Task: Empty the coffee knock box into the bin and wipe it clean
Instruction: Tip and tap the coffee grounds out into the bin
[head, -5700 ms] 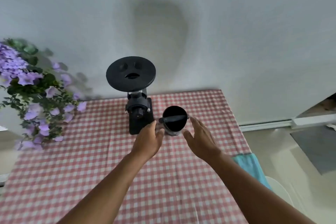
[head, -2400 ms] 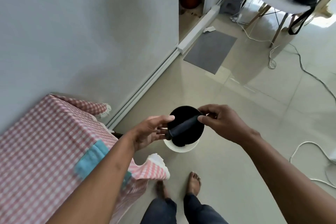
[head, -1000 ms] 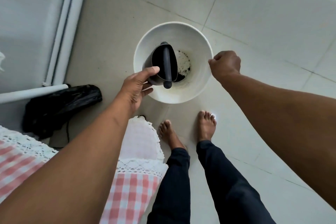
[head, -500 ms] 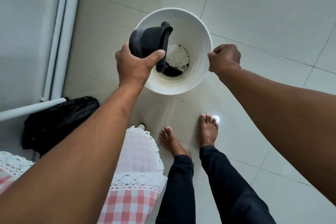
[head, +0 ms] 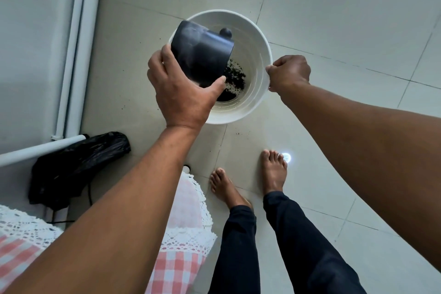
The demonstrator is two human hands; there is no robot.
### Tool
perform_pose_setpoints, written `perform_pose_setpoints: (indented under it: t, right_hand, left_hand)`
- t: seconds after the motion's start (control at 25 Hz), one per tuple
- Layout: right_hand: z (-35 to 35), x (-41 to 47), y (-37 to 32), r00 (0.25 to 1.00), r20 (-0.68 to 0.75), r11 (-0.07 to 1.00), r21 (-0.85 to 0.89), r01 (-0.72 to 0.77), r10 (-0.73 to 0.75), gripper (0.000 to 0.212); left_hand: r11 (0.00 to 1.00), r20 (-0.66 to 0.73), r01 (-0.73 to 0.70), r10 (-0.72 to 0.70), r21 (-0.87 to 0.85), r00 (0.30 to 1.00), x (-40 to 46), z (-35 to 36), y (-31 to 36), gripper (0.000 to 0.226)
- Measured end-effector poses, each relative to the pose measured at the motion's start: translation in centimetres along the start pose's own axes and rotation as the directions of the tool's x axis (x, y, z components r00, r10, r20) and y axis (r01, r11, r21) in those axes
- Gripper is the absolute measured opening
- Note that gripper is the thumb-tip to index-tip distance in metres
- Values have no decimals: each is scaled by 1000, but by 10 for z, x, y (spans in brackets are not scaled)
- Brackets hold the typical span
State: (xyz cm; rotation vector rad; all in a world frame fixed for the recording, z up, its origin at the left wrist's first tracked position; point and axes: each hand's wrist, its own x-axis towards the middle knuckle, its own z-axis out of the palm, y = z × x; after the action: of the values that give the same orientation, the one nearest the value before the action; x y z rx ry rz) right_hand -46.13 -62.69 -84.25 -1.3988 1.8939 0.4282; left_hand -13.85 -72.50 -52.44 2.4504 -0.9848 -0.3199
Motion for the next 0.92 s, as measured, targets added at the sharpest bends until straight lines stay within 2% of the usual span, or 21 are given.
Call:
perform_pose_setpoints:
  t: [0.08, 0.2, 0.32, 0.44, 0.68, 0.92]
  right_hand:
    - [0, -6, -4, 1000, 19, 1000, -6, 13, -12, 22]
    - [4, -10, -8, 998, -30, 997, -49, 55, -56, 24]
    - [21, -31, -2, 984, 41, 958, -224, 180, -175, 22]
    - [36, -47, 12, 960, -14, 899, -355, 255, -278, 22]
    - [42, -47, 15, 943, -29, 874, -386, 295, -331, 22]
    - [45, -45, 17, 942, -42, 867, -406, 289, -334, 22]
  left_hand:
    - [999, -40, -35, 35, 6, 999, -1, -2, 3, 111]
    - [995, -99, -90, 94, 45, 991, 0, -6, 6, 110]
    - [976, -161, -165, 187, 139, 969, 1, -10, 8, 108]
    - [962, -203, -179, 221, 207, 954, 1, -15, 12, 108]
    - [936, -236, -241, 302, 256, 924, -6, -21, 15, 105]
    - [934, -239, -255, 315, 250, 918, -8, -20, 16, 105]
